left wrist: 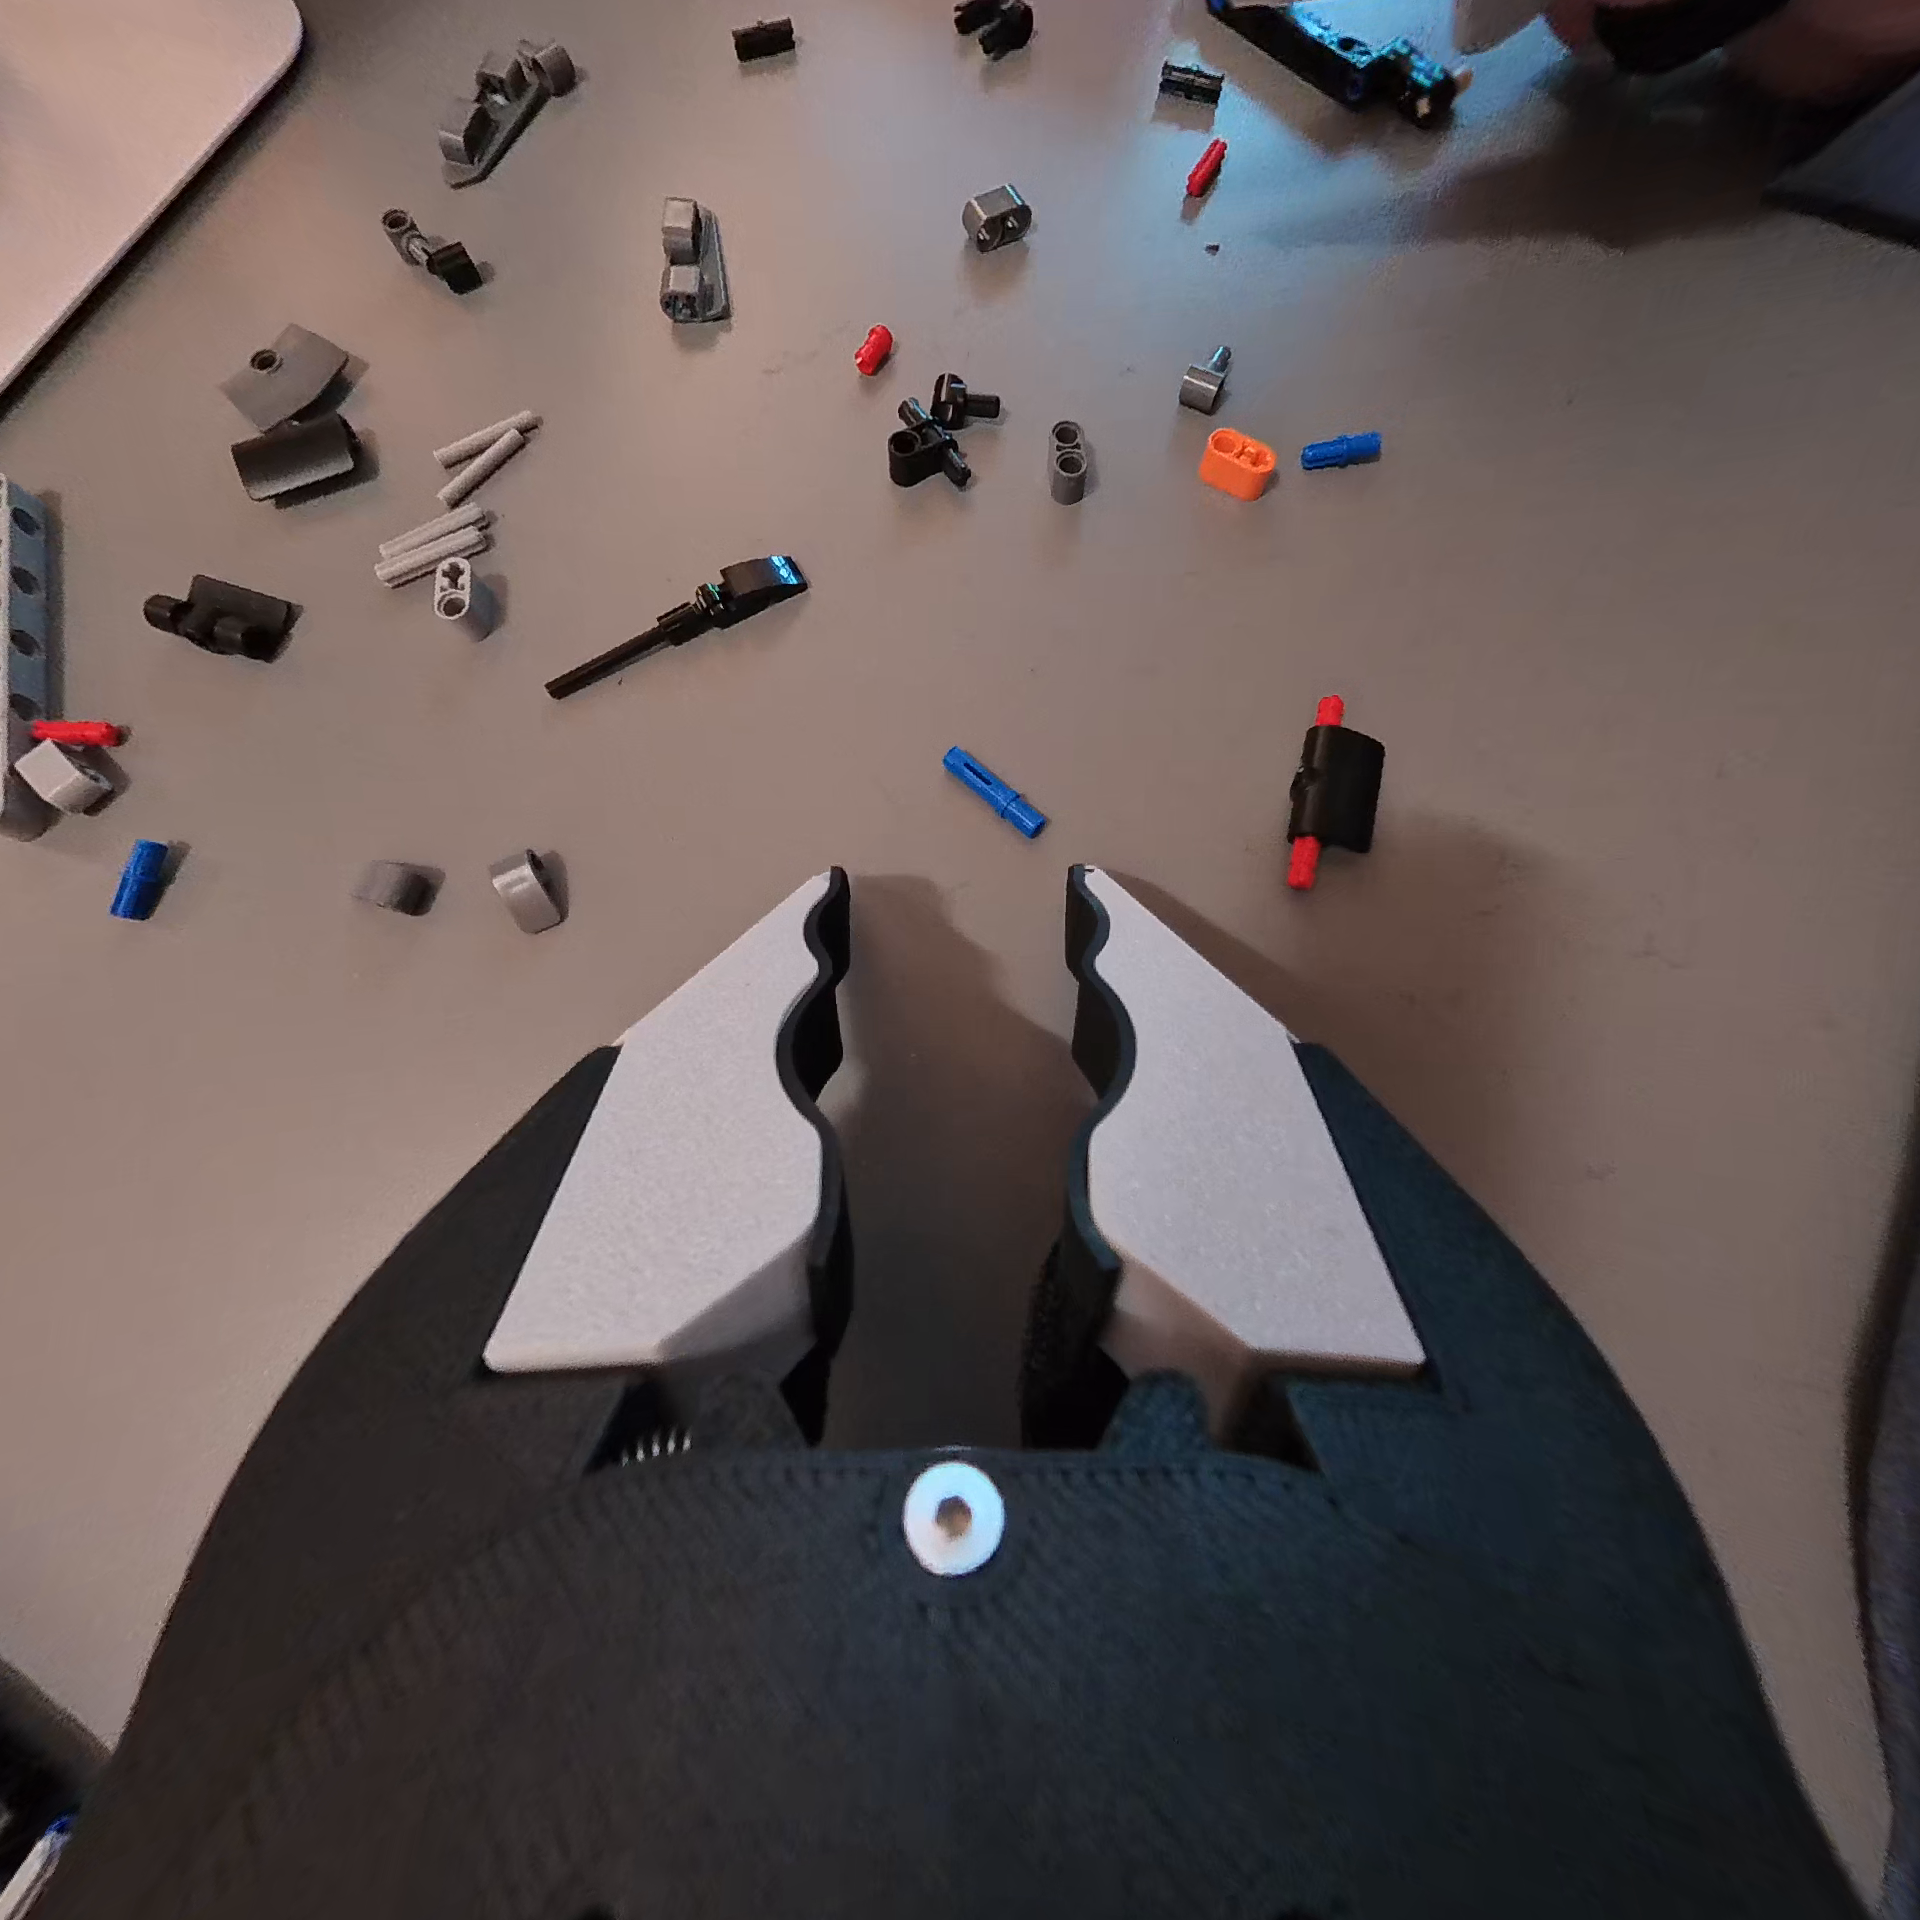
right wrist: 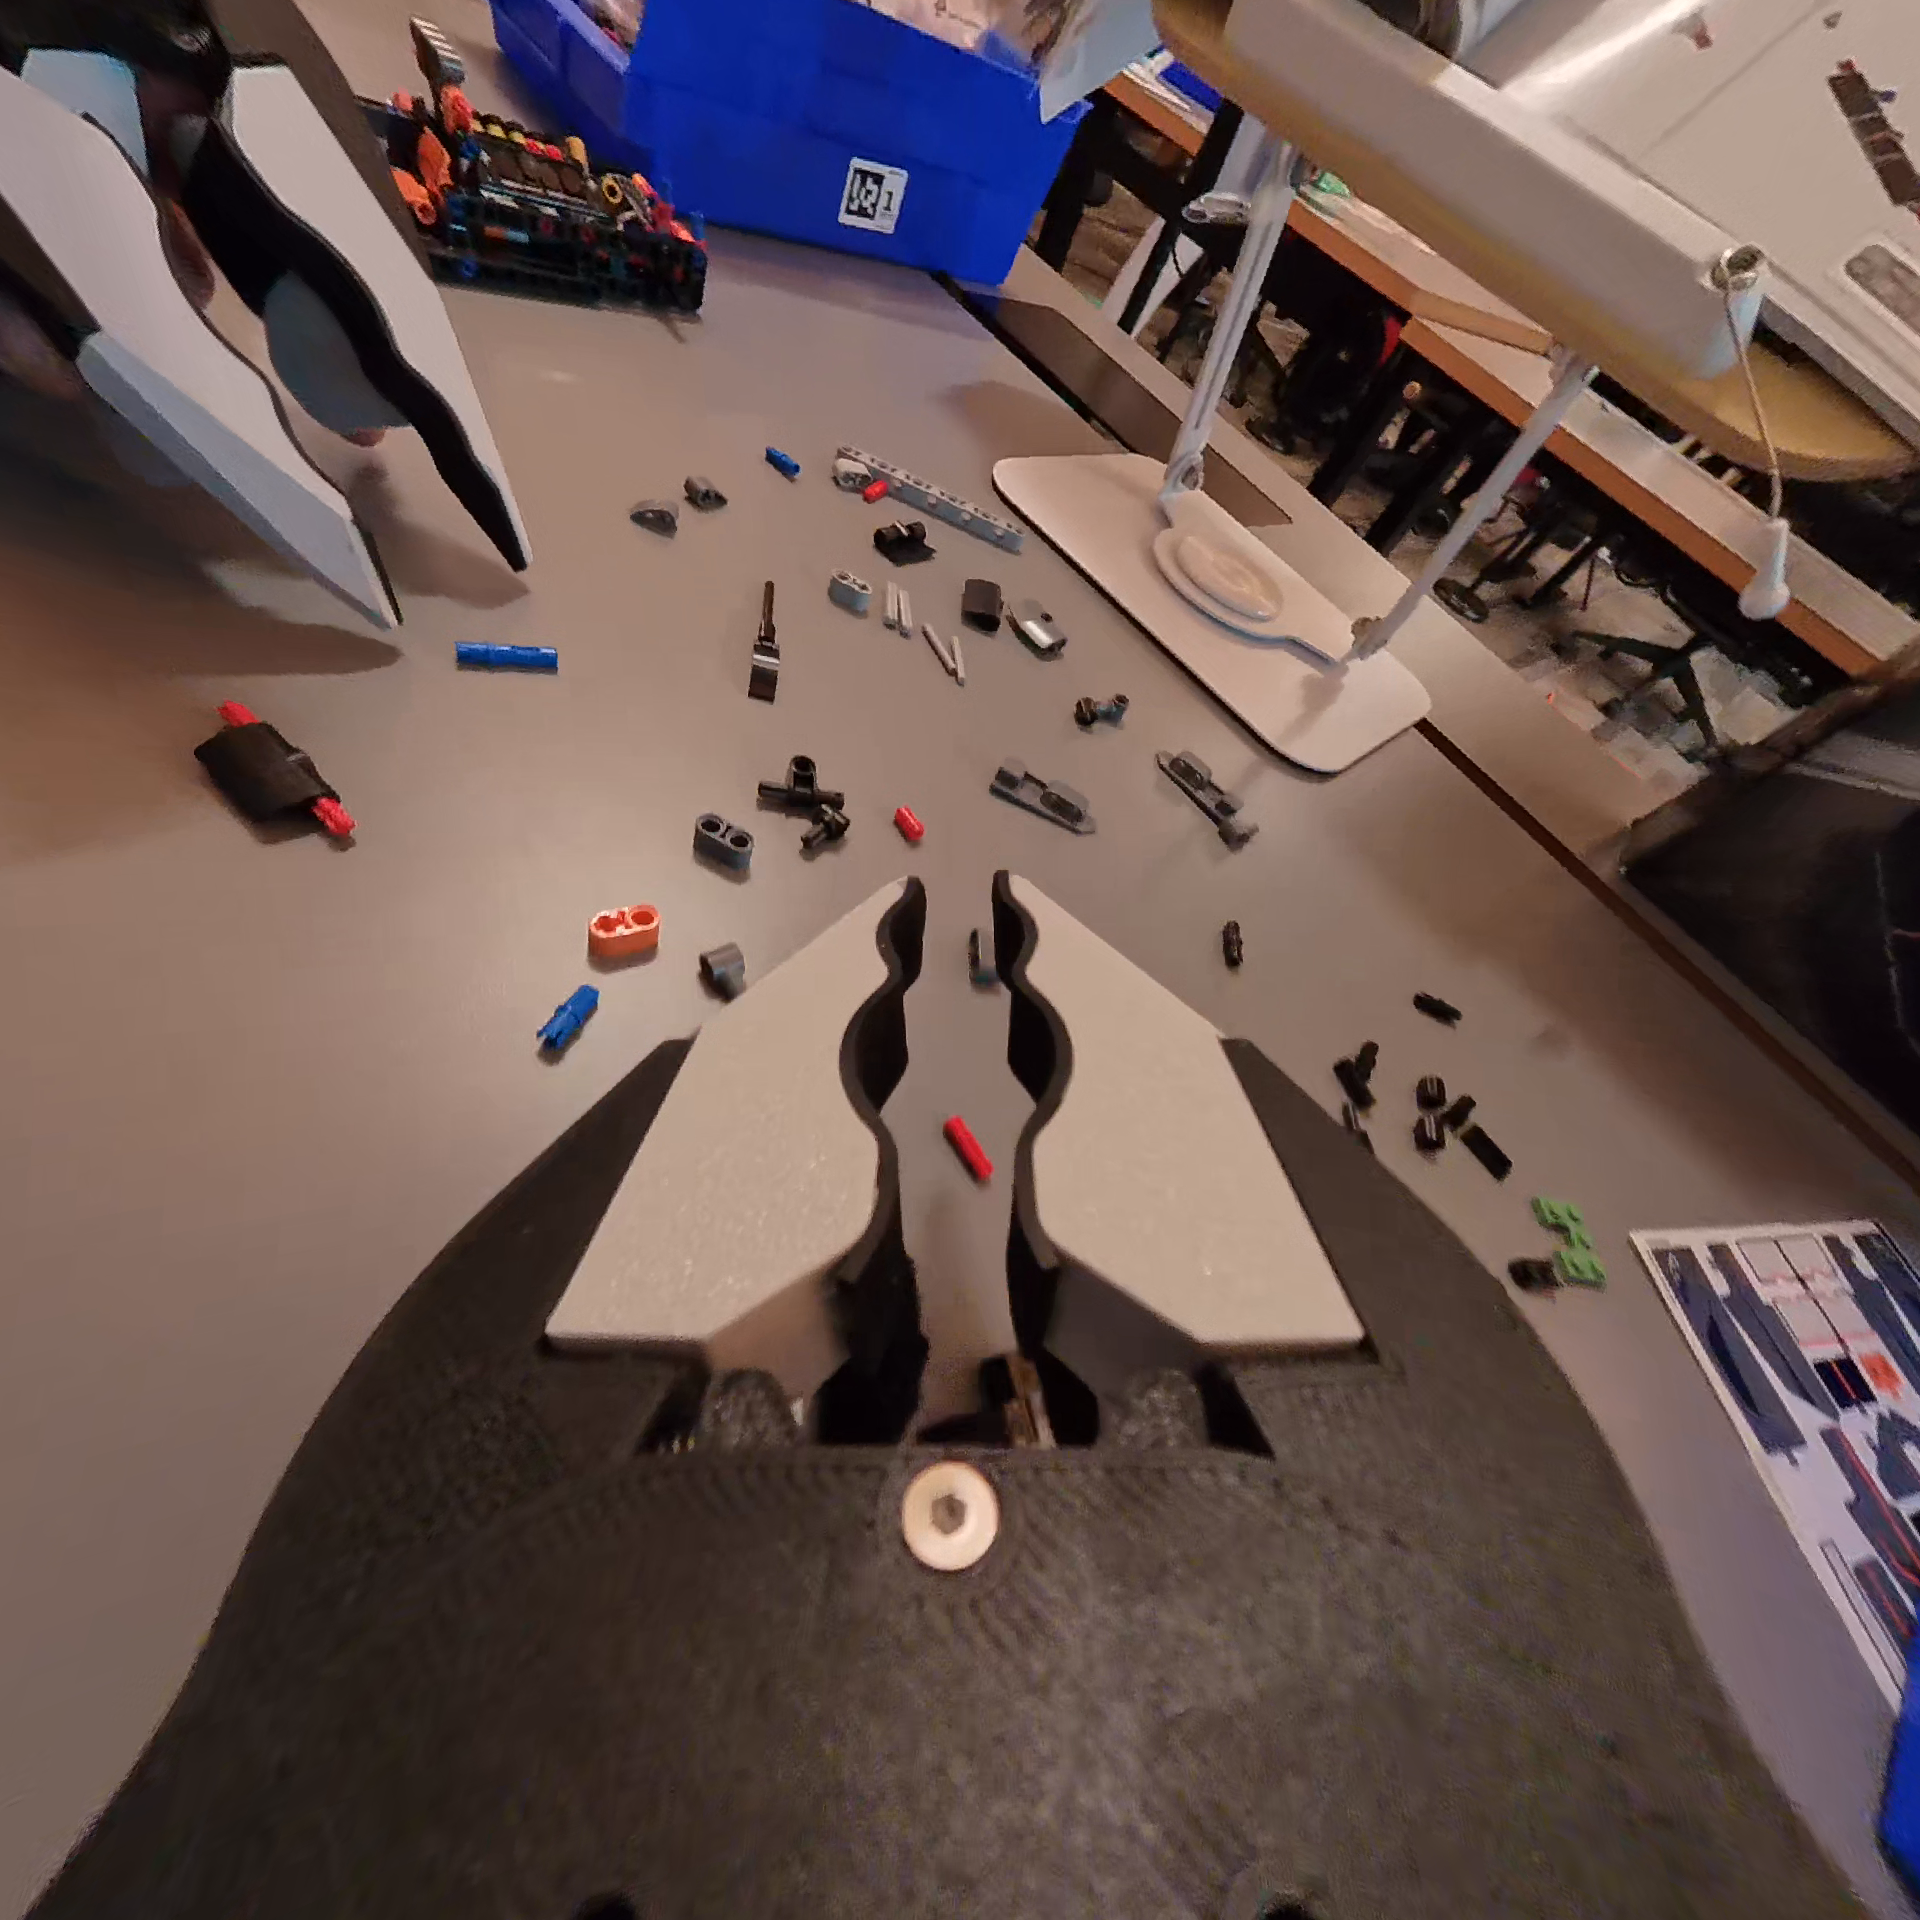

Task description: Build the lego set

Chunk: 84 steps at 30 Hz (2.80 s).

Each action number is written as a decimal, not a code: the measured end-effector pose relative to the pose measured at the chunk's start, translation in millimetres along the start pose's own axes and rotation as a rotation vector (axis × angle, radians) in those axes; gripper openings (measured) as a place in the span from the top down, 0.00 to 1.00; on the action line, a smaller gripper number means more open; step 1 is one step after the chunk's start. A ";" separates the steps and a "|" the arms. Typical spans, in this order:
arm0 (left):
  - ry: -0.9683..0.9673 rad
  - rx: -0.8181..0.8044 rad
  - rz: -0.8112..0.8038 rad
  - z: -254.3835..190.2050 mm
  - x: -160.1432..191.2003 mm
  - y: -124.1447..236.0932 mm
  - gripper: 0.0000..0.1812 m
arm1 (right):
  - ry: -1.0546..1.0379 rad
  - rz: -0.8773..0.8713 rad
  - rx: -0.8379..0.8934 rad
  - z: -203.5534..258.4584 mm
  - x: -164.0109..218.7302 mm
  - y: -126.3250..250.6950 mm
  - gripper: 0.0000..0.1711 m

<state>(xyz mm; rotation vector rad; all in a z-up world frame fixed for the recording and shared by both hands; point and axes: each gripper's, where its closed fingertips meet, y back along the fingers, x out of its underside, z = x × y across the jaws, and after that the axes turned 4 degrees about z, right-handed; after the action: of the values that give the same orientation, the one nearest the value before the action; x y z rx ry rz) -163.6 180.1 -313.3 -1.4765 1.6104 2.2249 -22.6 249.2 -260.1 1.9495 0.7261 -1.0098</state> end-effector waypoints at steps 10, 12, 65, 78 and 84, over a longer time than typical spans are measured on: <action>0.007 0.007 0.002 0.0 0.3 -0.3 0.78 | -0.025 0.031 0.034 -6.1 14.1 15.2 0.94; 0.003 0.007 0.001 -0.3 0.2 -0.2 0.78 | -0.004 0.033 0.023 -1.8 13.3 15.0 0.95; 0.139 0.141 -0.143 1.8 -21.2 10.2 0.80 | 0.130 0.348 -0.663 28.2 -52.2 -189.2 1.00; 0.102 0.180 -0.159 -25.8 -17.9 34.5 0.81 | 0.368 0.232 -0.771 107.6 -114.8 -218.9 0.85; 0.113 0.180 -0.180 -22.3 -14.7 39.9 0.81 | 0.479 0.297 -0.802 128.2 -100.1 -237.8 0.89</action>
<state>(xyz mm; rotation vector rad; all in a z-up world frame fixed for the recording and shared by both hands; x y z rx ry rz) -160.9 151.7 -274.7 -1.6496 1.5873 1.8815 -305.6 249.2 -314.0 1.4997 0.8884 -0.0160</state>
